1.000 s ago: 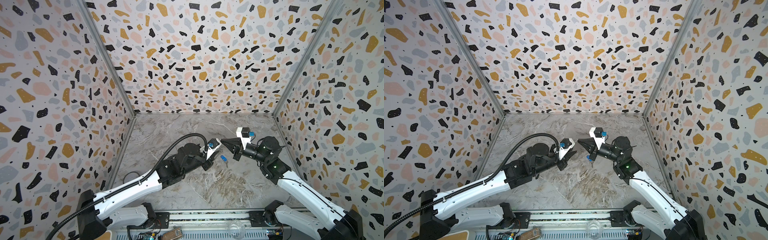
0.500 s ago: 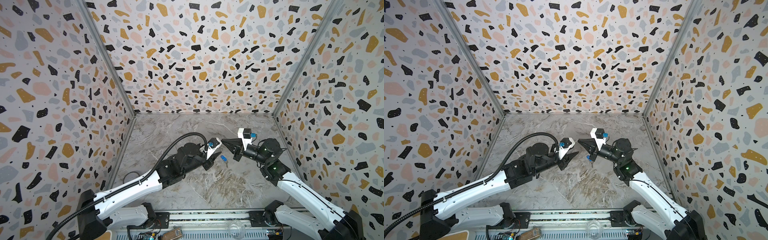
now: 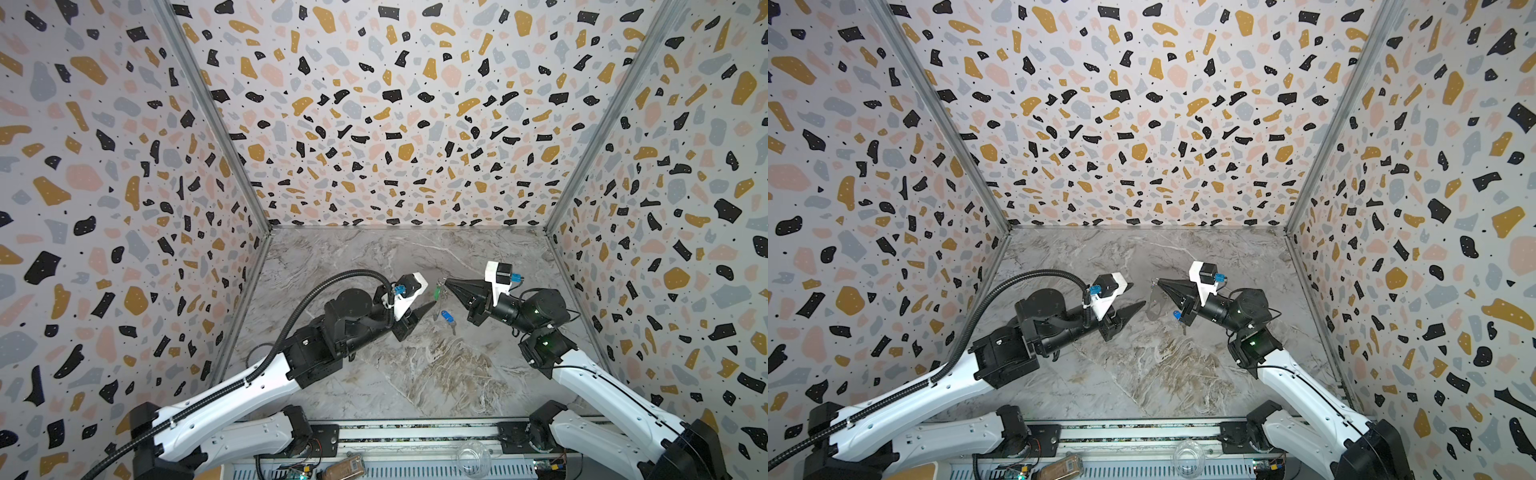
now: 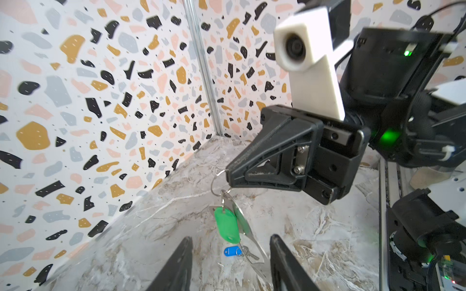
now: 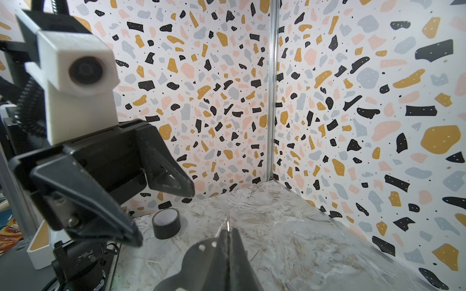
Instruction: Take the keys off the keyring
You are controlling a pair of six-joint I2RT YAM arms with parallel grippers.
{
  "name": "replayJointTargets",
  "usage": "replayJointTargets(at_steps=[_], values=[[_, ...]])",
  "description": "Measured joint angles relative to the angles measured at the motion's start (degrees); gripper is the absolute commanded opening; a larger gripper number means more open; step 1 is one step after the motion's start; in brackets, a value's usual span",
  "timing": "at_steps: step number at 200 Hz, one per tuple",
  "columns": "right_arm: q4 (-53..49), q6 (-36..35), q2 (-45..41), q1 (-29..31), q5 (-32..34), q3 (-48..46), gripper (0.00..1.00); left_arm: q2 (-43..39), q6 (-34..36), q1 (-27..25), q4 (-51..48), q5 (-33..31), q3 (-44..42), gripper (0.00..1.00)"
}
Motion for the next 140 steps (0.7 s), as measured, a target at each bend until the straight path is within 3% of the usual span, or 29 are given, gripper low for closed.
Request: replayJointTargets(at_steps=[20, 53, 87, 140], values=[[3.54, 1.20, 0.66, 0.00, -0.85, -0.26, 0.00, -1.31, 1.62, 0.39, -1.16, -1.01, 0.66, 0.37], [8.52, 3.13, 1.33, 0.00, -2.14, -0.90, 0.00, 0.37, 3.39, 3.74, -2.93, 1.05, 3.76, 0.36], [13.90, 5.51, 2.21, 0.00, -3.15, -1.81, 0.00, 2.47, 3.74, 7.23, -2.43, 8.00, 5.40, 0.36], [20.04, 8.74, 4.02, 0.04, -4.42, -2.08, 0.00, 5.40, 3.52, 7.74, -1.92, 18.12, 6.14, 0.36]])
